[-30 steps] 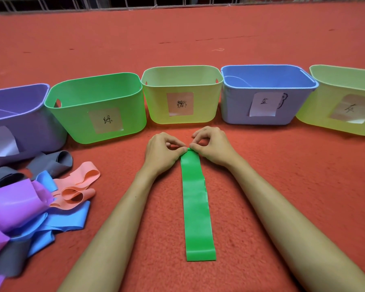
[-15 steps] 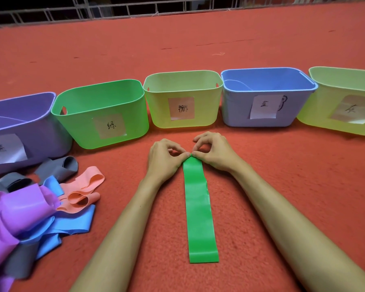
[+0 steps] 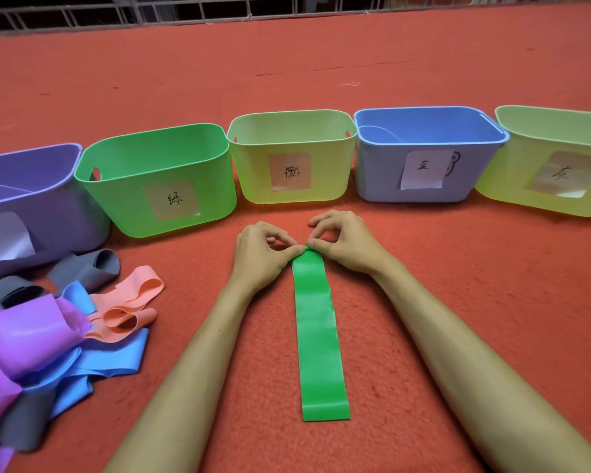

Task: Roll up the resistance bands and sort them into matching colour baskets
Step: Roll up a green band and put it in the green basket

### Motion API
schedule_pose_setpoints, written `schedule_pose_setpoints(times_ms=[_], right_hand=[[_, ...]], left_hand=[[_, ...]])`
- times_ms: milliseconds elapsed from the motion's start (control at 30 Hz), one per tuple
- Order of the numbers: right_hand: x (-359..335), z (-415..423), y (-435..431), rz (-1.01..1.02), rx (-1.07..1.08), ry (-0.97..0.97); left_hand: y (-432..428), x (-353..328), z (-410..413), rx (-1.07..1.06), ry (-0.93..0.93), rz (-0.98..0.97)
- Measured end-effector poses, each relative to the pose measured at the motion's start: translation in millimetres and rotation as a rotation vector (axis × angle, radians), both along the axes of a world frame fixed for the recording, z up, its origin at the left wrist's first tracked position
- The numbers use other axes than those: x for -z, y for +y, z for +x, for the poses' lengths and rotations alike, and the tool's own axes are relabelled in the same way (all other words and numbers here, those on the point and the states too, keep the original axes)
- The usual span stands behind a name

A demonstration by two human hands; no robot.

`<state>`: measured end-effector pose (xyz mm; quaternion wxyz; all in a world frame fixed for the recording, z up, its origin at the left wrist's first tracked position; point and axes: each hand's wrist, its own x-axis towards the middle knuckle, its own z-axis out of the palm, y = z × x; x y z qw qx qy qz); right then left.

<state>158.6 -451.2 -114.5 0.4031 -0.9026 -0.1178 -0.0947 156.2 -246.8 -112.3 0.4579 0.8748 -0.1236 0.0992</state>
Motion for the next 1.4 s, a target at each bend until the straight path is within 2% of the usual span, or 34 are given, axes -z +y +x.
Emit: schedule_pose_setpoints(times_ms=[167,467,733,933,1200,1400], right_hand=[[0.1,-1.5,-0.1,0.003,-0.012,-0.014],[-2.8,-4.8,0.0,0.017,-0.028,0.014],[-4.2,-12.2,-3.5,-0.015,-0.084,0.018],[-5.3,-13.5,-3.4,0.087,-0.031,0.043],[-1.1,-14.1,1.4,0.018,0.015,-0.031],[-0.8,-15.9,2.7,0.013,0.03,-0.046]], left_hand=[[1.6,1.9,-0.3,-0.036,0.012,-0.047],[3.8,0.4,-2.9,0.02,0.018,-0.054],[9.6,0.5,-4.1,0.099,0.002,0.053],[11.4,0.7,-5.4,0.119,-0.02,0.013],[9.5,1.3,-5.8,0.08,-0.058,0.01],[6.9,2.0,-5.7,0.044,-0.014,-0.008]])
